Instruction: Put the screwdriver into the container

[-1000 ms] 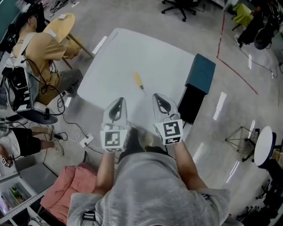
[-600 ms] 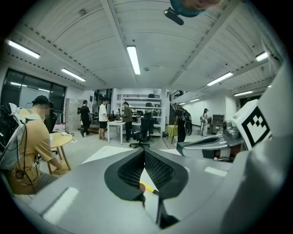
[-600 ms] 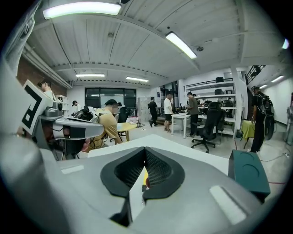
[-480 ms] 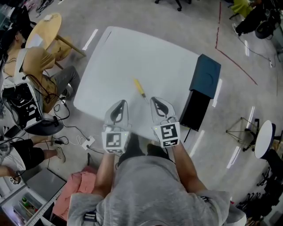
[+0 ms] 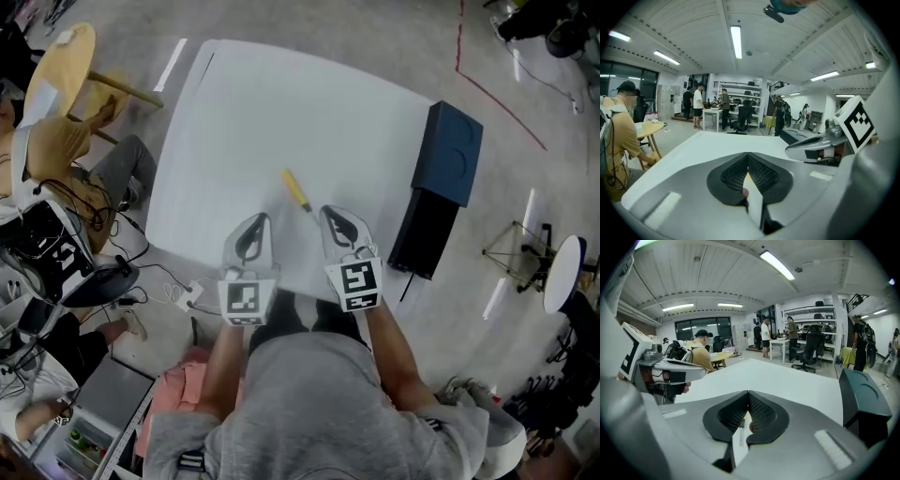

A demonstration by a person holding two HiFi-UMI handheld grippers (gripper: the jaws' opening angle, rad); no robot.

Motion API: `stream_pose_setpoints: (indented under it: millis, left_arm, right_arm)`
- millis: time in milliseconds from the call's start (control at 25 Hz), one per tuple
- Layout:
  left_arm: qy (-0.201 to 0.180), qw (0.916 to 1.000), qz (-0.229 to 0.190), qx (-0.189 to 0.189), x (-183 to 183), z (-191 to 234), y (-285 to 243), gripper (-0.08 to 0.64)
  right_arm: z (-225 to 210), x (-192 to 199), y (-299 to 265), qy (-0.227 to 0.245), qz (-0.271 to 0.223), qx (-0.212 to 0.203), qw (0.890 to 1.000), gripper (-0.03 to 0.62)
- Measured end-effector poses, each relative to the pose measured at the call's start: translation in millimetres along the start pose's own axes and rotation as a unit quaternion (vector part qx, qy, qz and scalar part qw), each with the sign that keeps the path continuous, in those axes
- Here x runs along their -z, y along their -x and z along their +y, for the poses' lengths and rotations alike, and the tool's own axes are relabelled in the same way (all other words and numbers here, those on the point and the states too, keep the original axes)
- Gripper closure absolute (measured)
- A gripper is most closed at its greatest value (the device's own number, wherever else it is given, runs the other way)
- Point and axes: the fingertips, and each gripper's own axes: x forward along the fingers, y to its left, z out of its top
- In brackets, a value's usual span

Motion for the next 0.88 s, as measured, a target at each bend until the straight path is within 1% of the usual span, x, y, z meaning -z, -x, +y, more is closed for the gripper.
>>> stream_pose_setpoints:
  millis: [160, 360, 560, 800, 840, 880]
  left_arm:
    - [0.008, 0.9997, 0.022, 0.011, 16.0, 8.8, -10.9, 0.548]
    - [0.013, 0.9988, 0.039, 0.027, 32.8, 16.9, -25.7, 0.548]
    - [0.022, 0.9980, 0.047, 0.035, 40.0, 28.1, -34.7, 0.548]
    - [0.021, 0.9968, 0.057, 0.052, 42.8, 33.1, -43.2, 0.548]
    - [0.021, 0.9966, 0.059, 0.054, 43.5, 34.0, -44.0, 0.548]
    - [0.021, 0.9964, 0.061, 0.056, 44.3, 35.0, -44.6, 0.548]
  right_arm:
    - [-1.8, 14.4, -15.3, -0.015, 0.024, 0.005, 1.000, 0.589]
    - [1.0, 30.6, -36.2, -0.021, 0.054, 0.005, 0.998, 0.589]
    - [5.5, 38.3, -52.5, -0.021, 0.085, 0.005, 0.996, 0.589]
    - [9.0, 43.5, -67.4, -0.023, 0.117, 0.008, 0.993, 0.588]
    - [9.4, 44.4, -69.5, -0.023, 0.121, 0.007, 0.992, 0.583]
    - [9.9, 45.5, -71.5, -0.022, 0.127, 0.007, 0.992, 0.564]
